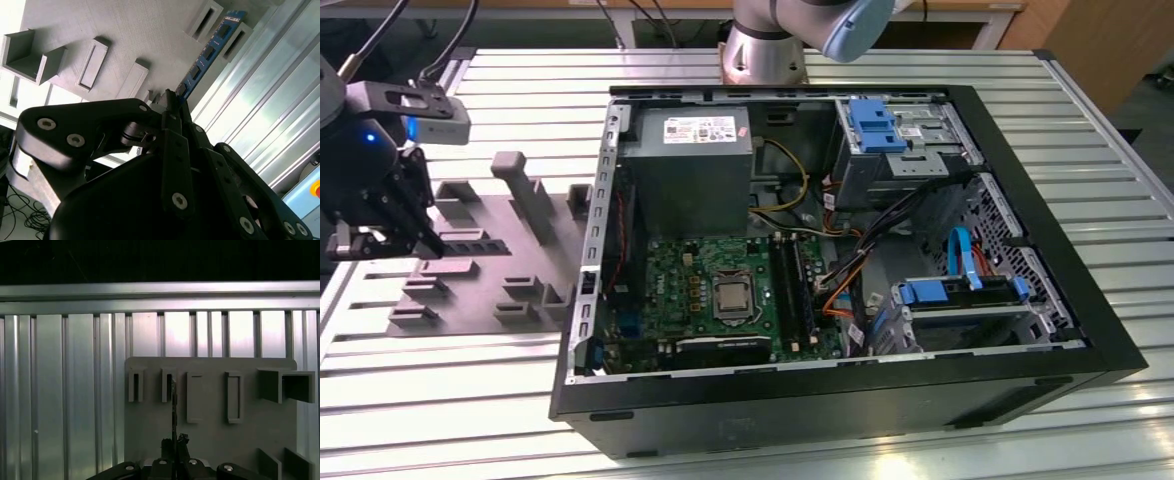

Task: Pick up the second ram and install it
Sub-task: 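Pick up the second ram and move it above second insertion slot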

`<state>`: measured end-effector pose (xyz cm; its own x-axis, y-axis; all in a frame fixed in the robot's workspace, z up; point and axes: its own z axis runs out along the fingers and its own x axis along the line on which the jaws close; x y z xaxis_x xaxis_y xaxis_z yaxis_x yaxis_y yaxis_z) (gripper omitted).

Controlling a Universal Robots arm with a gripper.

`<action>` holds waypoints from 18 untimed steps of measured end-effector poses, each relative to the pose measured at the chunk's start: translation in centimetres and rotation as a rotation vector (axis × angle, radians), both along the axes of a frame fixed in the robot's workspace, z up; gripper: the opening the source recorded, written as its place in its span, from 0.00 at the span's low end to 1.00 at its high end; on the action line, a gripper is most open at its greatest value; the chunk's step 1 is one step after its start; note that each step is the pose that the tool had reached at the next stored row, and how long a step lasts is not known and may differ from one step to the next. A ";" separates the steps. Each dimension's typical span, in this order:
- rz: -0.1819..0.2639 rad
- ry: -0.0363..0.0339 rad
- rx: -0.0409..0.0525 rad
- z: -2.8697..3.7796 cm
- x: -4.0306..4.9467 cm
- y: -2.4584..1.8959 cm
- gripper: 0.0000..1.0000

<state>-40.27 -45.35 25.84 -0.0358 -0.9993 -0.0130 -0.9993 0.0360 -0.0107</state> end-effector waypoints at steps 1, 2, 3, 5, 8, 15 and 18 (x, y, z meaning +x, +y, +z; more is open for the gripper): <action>0.000 0.0000 0.0000 0.07 0.00 0.00 0.14; 0.000 0.0000 0.0000 0.14 0.00 0.00 0.14; 0.000 0.0000 0.0000 0.21 0.00 0.00 0.14; 0.000 0.0000 0.0000 0.35 0.00 0.00 0.14; 0.000 -0.0002 0.0001 0.48 0.01 0.00 0.14; 0.000 0.0000 0.0000 0.74 0.00 0.00 0.14; 0.000 -0.0001 0.0000 0.83 0.00 0.00 0.14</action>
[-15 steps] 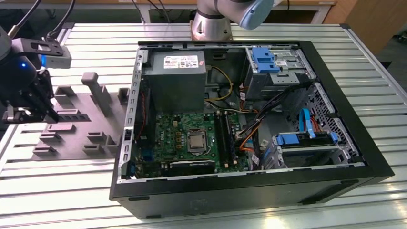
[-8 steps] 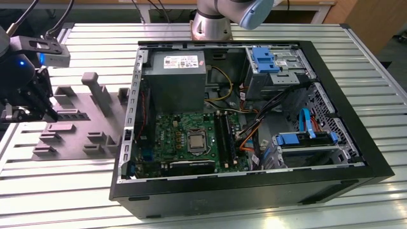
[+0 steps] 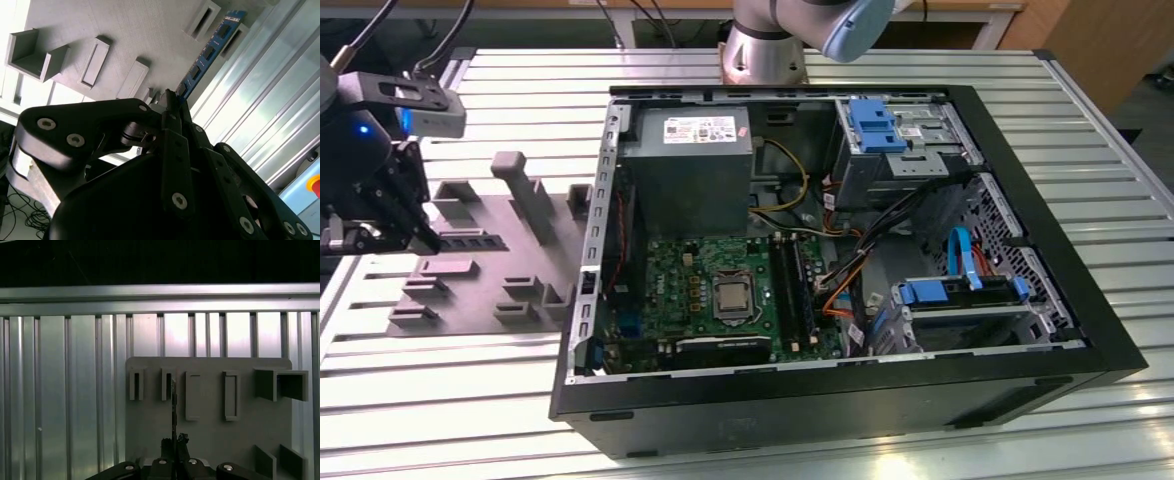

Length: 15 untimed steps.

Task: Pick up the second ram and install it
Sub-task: 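Pick up the second ram and move it above second insertion slot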

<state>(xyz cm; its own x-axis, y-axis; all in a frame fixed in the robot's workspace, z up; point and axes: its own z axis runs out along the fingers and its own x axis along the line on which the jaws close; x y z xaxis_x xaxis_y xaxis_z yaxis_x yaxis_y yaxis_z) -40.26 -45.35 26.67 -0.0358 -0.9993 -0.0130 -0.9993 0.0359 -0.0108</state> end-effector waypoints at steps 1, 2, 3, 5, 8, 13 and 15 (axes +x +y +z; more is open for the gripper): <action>0.000 0.0000 0.0000 0.02 0.00 0.00 0.14; 0.000 0.0000 0.0000 0.05 0.00 0.00 0.14; 0.000 0.0001 -0.0001 0.09 0.00 0.00 0.14; 0.000 0.0002 -0.0001 0.18 0.00 0.00 0.14; 0.000 0.0001 0.0000 0.33 0.00 0.00 0.14; 0.000 0.0000 0.0000 0.56 0.00 0.00 0.14; 0.000 0.0001 -0.0001 0.66 0.00 0.00 0.14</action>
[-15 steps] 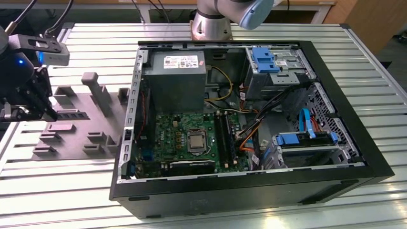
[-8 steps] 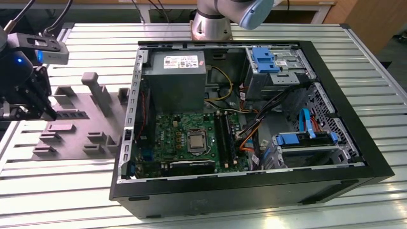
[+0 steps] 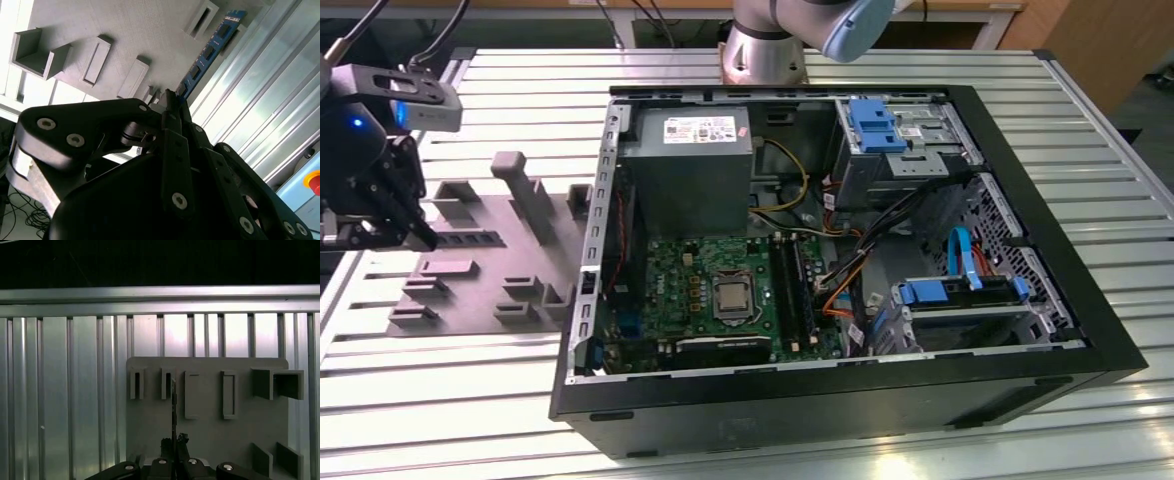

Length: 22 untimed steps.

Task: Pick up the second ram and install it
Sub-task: 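Pick up the second ram and move it above second insertion slot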

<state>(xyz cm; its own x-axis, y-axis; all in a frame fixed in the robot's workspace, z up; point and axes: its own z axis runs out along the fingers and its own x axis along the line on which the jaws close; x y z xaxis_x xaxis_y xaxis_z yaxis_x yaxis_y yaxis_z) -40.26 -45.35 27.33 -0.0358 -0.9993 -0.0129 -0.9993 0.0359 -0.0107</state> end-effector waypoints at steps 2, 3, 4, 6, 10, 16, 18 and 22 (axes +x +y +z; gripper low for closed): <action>0.000 -0.0001 0.0001 0.09 0.00 0.00 0.14; 0.000 0.0000 0.0001 0.13 0.00 0.00 0.14; 0.000 -0.0001 0.0001 0.17 0.00 0.00 0.14; 0.000 -0.0001 0.0000 0.25 0.00 0.00 0.14; 0.000 -0.0001 0.0001 0.39 0.00 0.00 0.14; 0.000 0.0001 0.0000 0.76 0.00 0.00 0.14; 0.000 0.0000 0.0000 0.86 0.00 0.00 0.14; 0.000 -0.0001 0.0001 1.06 0.00 0.00 0.14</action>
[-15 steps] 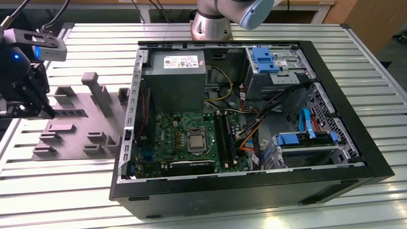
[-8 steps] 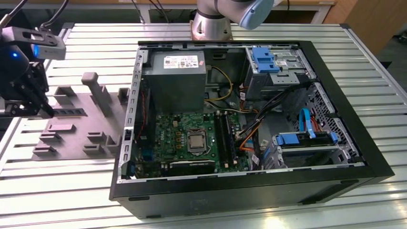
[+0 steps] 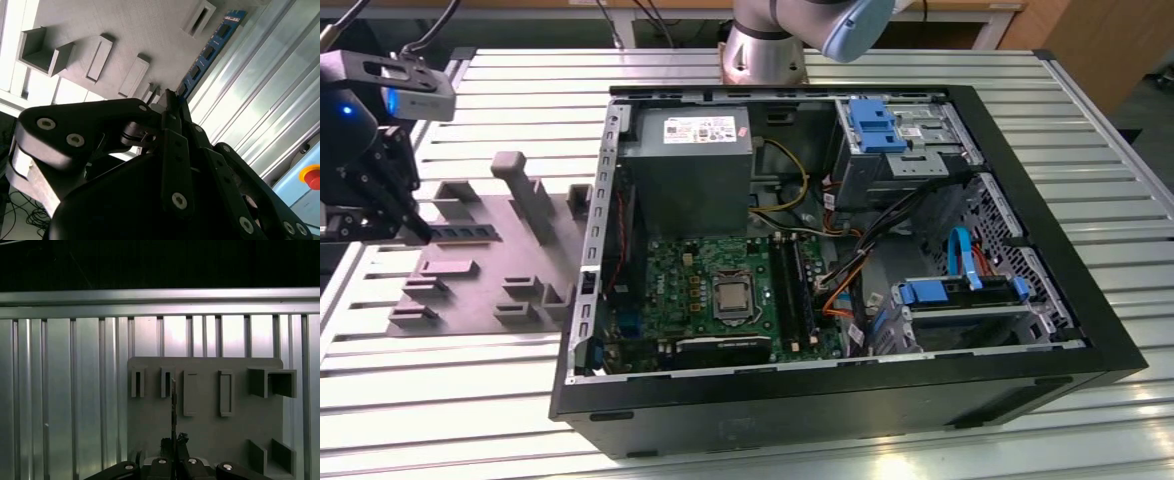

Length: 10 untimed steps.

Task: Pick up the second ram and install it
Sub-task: 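Pick up the second ram and move it above second insertion slot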

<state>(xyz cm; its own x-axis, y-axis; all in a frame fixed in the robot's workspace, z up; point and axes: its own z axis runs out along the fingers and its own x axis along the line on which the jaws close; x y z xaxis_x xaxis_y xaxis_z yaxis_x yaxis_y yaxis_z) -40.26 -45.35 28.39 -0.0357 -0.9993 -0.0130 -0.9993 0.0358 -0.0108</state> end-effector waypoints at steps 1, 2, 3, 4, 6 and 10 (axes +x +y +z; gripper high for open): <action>0.000 0.0000 0.0000 0.04 0.00 0.00 0.14; 0.000 0.0001 0.0000 0.09 0.00 0.00 0.14; 0.000 0.0000 0.0000 0.14 0.00 0.00 0.14; 0.000 0.0000 0.0000 0.18 0.00 0.00 0.14; 0.000 0.0001 -0.0001 0.28 0.00 0.00 0.14; 0.000 0.0001 -0.0001 0.46 0.00 0.00 0.14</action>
<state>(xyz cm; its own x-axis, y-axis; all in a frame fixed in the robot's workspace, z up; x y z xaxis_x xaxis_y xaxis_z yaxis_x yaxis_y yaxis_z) -40.27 -45.35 28.85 -0.0358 -0.9993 -0.0129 -0.9993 0.0360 -0.0107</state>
